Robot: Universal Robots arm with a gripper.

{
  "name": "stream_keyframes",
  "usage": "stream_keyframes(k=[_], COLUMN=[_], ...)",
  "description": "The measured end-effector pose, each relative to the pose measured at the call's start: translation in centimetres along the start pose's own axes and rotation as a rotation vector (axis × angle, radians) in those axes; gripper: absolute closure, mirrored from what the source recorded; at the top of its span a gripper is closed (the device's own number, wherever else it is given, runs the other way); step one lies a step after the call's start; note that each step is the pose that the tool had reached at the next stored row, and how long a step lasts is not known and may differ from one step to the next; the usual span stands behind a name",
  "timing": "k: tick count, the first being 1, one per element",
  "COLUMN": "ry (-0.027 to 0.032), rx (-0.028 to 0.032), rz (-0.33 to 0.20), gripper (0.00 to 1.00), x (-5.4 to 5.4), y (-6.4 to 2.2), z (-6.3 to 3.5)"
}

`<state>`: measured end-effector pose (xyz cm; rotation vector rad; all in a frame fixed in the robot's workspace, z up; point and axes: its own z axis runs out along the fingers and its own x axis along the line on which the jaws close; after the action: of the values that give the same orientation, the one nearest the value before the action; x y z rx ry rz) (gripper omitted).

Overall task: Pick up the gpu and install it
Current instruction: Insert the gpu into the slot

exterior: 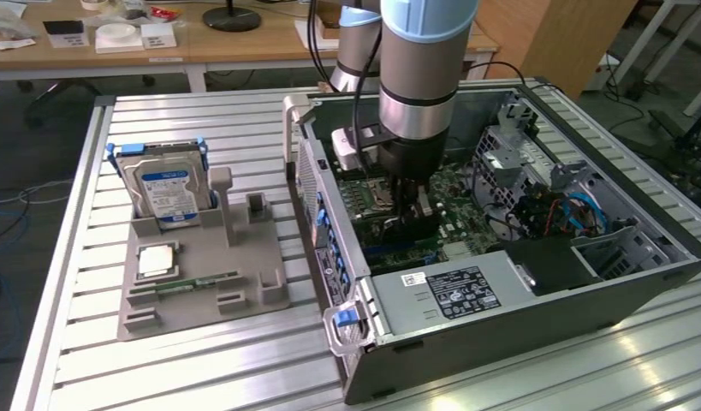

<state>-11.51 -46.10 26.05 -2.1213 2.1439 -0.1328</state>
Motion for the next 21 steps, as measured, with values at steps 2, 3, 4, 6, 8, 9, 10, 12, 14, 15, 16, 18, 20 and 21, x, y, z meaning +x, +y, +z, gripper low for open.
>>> stream_keyframes(k=[2,3,4,6,8,9,10,12,14,15,16,18,20,21], ry=[0.0001,0.0001,0.0001,0.0003,0.0005,0.0006,0.0006,0.0006,0.0007,0.0007,0.0006,0.0007,0.0007,0.0007], rx=[0.0001,0.0000,0.0001,0.0001,0.0001,0.0001,0.0001,0.0002,0.0001,0.0001,0.0001,0.0001,0.0001,0.0000], rz=[0.000,0.000,0.000,0.001,0.004,0.004,0.004,0.004,0.004,0.004,0.004,0.004,0.004,0.004], gripper=[0.74,0.74,0.74,0.74,0.74,0.74,0.74,0.74,0.74,0.74,0.74,0.74,0.74,0.73], x=[0.00,0.00,0.00,0.04,0.09,0.09,0.09,0.09,0.09,0.09,0.09,0.09,0.09,0.09], y=[0.01,0.02,0.01,0.03,0.02,0.02,0.01,0.01,0.01,0.01,0.01,0.01,0.01,0.02], z=[0.00,0.00,0.00,0.00,0.00,0.00,0.00,0.00,0.00,0.00,0.00,0.00,0.00,0.00])
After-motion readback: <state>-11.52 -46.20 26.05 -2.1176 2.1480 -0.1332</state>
